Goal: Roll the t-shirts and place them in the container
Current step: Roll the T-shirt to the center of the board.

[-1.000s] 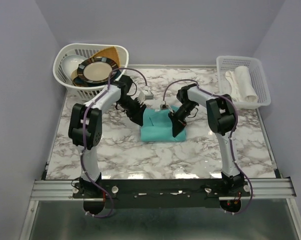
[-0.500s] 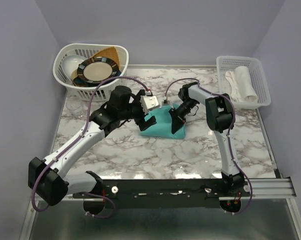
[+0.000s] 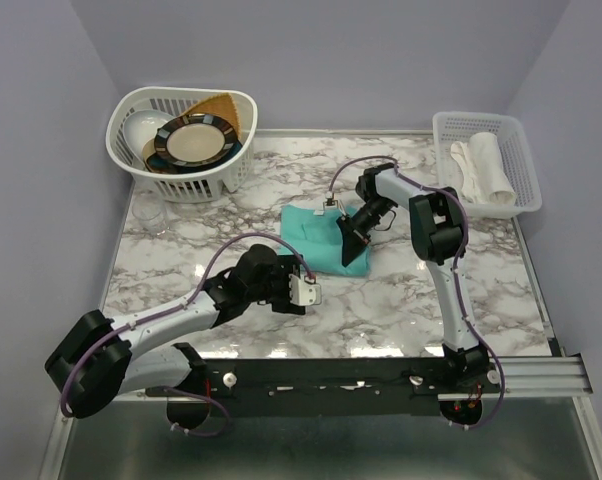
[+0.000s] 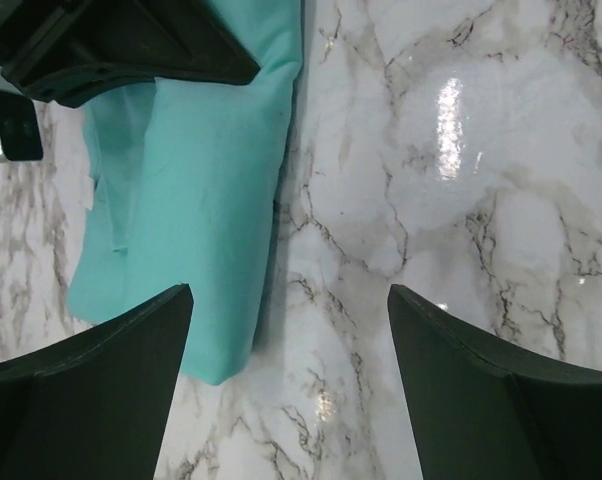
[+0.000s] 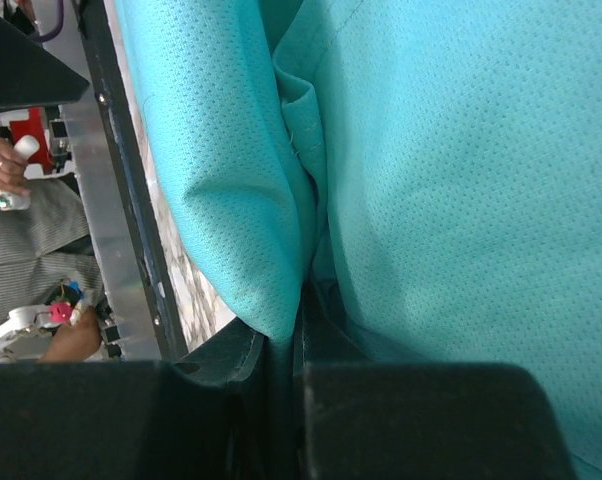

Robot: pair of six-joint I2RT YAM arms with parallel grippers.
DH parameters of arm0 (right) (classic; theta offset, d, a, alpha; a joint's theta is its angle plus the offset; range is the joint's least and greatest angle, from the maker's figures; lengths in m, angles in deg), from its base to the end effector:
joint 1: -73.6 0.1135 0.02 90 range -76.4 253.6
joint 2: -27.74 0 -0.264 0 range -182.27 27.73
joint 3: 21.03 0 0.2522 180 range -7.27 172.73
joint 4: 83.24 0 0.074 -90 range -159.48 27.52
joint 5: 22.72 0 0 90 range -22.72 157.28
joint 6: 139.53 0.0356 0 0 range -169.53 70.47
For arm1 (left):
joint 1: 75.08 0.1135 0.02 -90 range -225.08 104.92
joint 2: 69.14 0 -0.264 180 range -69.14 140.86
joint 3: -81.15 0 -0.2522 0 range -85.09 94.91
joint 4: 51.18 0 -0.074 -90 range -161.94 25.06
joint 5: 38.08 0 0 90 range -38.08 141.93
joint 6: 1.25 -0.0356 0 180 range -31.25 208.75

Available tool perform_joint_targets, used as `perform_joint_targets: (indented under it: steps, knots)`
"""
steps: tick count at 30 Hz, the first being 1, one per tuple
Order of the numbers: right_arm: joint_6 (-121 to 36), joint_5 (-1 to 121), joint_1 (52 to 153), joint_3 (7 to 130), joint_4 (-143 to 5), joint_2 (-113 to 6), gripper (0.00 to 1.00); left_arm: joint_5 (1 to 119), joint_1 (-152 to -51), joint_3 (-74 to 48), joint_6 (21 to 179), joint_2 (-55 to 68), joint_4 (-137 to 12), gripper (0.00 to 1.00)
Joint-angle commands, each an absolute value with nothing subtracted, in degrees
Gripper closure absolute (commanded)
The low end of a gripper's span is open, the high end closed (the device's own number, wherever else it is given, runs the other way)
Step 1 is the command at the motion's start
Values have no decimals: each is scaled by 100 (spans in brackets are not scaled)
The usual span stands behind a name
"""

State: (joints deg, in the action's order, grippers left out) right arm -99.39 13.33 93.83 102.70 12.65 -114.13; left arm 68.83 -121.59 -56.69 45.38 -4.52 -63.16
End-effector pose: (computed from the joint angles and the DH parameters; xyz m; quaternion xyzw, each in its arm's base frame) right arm 0.3923 0.1752 0.1113 0.4232 -0.7679 -0.4764 0.0659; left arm 0.1501 -0.1733 0.1946 0.6667 0.5711 -0.1427 0.4573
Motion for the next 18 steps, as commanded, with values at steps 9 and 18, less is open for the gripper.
perform_joint_targets:
  steps: [9, 18]
  knots:
    - [-10077, 1595, 9364, 10321, 1797, -11693, 85, 6590, -12149, -5512, 3444, 679, -5675, 11]
    - [-10103, 1578, 9355, 10303, 1797, -11676, 84, 6642, -11798, -4546, 3470, 1576, -6659, 14]
